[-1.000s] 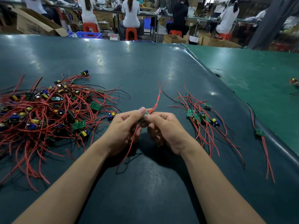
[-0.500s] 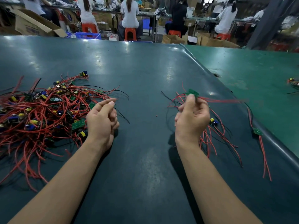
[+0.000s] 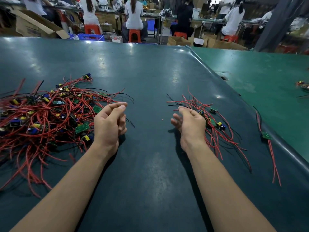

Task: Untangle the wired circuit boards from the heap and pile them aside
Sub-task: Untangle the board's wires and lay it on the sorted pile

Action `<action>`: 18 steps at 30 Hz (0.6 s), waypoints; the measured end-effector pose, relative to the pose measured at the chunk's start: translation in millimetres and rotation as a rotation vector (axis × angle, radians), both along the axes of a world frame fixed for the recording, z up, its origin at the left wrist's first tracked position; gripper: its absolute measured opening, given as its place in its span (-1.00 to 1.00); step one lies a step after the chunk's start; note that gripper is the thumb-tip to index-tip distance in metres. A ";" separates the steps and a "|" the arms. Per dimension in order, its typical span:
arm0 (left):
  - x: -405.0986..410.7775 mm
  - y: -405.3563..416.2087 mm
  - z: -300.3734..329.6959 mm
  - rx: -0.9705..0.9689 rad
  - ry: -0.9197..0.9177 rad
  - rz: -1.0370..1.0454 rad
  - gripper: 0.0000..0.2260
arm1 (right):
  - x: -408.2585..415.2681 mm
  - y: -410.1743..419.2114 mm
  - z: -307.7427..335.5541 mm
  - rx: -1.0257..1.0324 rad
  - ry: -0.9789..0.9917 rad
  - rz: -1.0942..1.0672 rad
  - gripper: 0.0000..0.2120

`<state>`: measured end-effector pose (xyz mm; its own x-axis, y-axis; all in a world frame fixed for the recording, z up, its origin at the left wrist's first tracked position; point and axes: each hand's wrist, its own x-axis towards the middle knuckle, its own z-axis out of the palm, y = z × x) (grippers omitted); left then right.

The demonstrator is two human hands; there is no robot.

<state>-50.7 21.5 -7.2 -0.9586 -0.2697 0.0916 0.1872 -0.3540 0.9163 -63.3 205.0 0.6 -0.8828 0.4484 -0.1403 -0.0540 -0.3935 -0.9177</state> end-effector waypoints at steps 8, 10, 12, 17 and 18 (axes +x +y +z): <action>14.9 2.4 -6.8 -1.051 0.244 0.469 -0.88 | 0.8 -7.1 -10.3 0.533 0.041 0.187 -0.93; 16.0 -1.9 -7.2 -1.308 0.220 0.610 -0.82 | 3.3 -10.8 -15.2 0.803 0.071 0.224 -0.89; 12.7 -10.5 -6.8 -1.435 0.015 0.664 -0.73 | 7.2 -13.3 -16.2 0.916 0.088 0.249 -0.87; 8.2 -23.1 -9.4 -1.618 -0.312 0.536 -0.73 | 8.4 -11.3 -12.9 0.855 0.063 0.254 -0.86; 8.4 -23.1 -10.0 -1.628 -0.291 0.534 -0.74 | 8.6 -11.3 -12.6 0.854 0.061 0.262 -0.86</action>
